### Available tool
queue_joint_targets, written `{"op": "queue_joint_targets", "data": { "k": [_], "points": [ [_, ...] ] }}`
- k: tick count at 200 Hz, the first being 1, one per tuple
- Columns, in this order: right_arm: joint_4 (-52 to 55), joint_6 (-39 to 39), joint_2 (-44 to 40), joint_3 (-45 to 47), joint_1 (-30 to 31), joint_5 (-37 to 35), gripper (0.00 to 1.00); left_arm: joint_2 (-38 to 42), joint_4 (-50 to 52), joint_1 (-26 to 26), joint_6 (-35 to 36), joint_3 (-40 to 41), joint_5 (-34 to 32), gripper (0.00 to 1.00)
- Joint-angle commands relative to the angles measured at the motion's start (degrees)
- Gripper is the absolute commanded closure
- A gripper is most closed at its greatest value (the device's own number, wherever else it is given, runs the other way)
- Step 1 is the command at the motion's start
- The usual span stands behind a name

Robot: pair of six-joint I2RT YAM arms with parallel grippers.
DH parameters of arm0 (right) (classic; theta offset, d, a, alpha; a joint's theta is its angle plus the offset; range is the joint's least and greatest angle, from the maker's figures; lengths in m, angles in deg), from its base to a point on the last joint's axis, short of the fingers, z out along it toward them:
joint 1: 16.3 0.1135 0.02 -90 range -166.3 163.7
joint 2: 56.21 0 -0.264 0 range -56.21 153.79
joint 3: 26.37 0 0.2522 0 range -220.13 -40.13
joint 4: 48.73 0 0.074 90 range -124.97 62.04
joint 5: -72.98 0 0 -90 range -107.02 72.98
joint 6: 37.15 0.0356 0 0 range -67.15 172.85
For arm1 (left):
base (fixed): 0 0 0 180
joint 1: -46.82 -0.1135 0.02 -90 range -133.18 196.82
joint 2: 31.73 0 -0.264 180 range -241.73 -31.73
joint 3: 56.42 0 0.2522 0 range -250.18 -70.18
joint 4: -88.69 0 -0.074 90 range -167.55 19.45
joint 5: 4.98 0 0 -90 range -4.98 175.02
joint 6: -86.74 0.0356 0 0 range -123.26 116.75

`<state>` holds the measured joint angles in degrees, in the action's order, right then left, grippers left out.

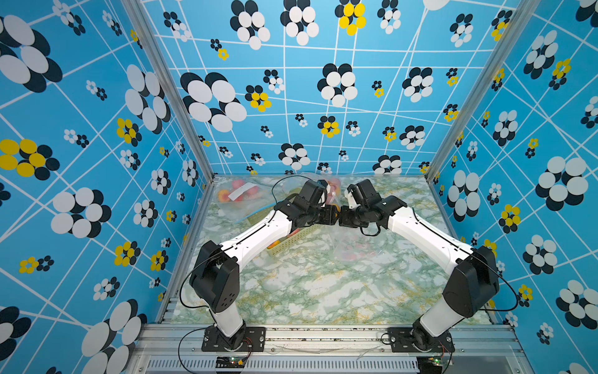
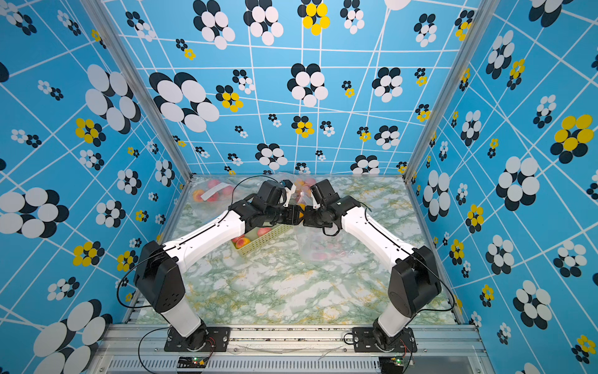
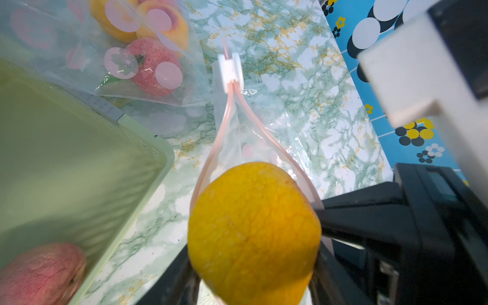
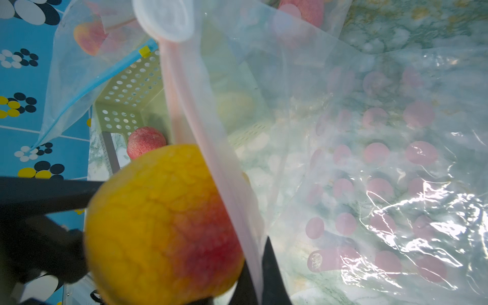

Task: Place the peach in a zip-top bag and seal the zipper
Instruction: Place the peach in the zipper food storage bag.

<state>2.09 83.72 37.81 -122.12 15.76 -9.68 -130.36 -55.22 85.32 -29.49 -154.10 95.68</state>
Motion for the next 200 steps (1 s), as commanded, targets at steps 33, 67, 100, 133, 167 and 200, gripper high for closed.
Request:
{"op": "queue_joint_targets", "data": {
  "k": [33, 67, 100, 133, 167, 200],
  "points": [
    [-0.2, 2.5, -2.9, 0.6, 0.6, 1.0, 1.0, -3.2, 4.6, 1.0, 2.2, -3.9, -4.0, 0.23],
    [-0.2, 3.2, -3.5, 1.1, 0.6, -0.1, 1.0, -3.2, 5.4, 1.3, 2.2, -4.4, -4.1, 0.13],
    [0.2, 3.2, -3.5, 1.0, 0.6, -1.1, 1.0, -1.3, 5.4, 1.3, 2.3, -3.8, -4.5, 0.12],
    [0.8, 3.1, -3.1, 0.6, 0.6, -2.4, 1.0, 4.0, 3.9, 1.3, 2.8, -2.4, -4.2, 0.12],
    [1.3, 2.8, -2.1, -0.1, 0.6, -2.8, 1.0, 10.3, 2.8, 1.3, 4.0, 0.7, -7.0, 0.12],
    [1.9, 2.7, -1.1, -0.9, 0.6, -2.6, 1.0, 13.1, 5.9, 0.9, 7.5, 3.0, -15.3, 0.12]
  ]
}}
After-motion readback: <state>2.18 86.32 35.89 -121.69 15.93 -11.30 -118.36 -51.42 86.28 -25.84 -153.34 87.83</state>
